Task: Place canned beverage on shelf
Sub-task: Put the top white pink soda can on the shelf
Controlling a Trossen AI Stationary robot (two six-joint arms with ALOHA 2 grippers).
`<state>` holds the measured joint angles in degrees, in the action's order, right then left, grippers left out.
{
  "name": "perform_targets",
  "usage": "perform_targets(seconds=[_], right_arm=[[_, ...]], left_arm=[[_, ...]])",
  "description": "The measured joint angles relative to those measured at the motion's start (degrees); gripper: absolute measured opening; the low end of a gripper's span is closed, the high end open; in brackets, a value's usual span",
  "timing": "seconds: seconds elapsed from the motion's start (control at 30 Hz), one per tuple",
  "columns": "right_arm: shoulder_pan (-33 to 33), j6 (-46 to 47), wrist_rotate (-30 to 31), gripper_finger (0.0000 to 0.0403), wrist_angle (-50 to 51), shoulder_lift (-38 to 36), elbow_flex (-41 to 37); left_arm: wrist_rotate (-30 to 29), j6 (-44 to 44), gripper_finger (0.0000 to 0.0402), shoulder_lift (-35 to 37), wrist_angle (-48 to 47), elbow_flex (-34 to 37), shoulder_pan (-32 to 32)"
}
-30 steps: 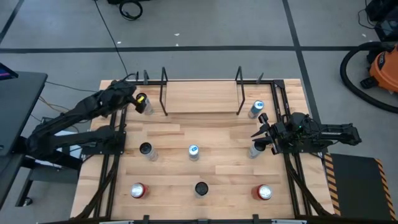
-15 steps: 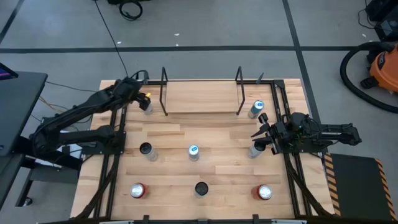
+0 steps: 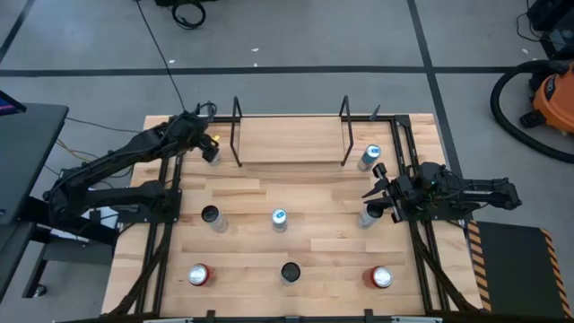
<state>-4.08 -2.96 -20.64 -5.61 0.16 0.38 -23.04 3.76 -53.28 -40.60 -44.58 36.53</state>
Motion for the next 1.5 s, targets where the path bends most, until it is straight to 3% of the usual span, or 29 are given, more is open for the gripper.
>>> perform_targets(seconds=[0.77, 1.5], right_arm=[[-0.02, -0.01, 0.00, 0.0078, 0.00, 0.00, -0.01], [0.00, -0.02, 0.00, 0.0078, 0.00, 0.00, -0.02]], left_arm=[[3.57, 1.02, 0.0398, -0.05, -2.92, 0.00, 0.00], [3.60, -0.60, 0.0398, -6.86, -5.04, 0.00, 0.04]])
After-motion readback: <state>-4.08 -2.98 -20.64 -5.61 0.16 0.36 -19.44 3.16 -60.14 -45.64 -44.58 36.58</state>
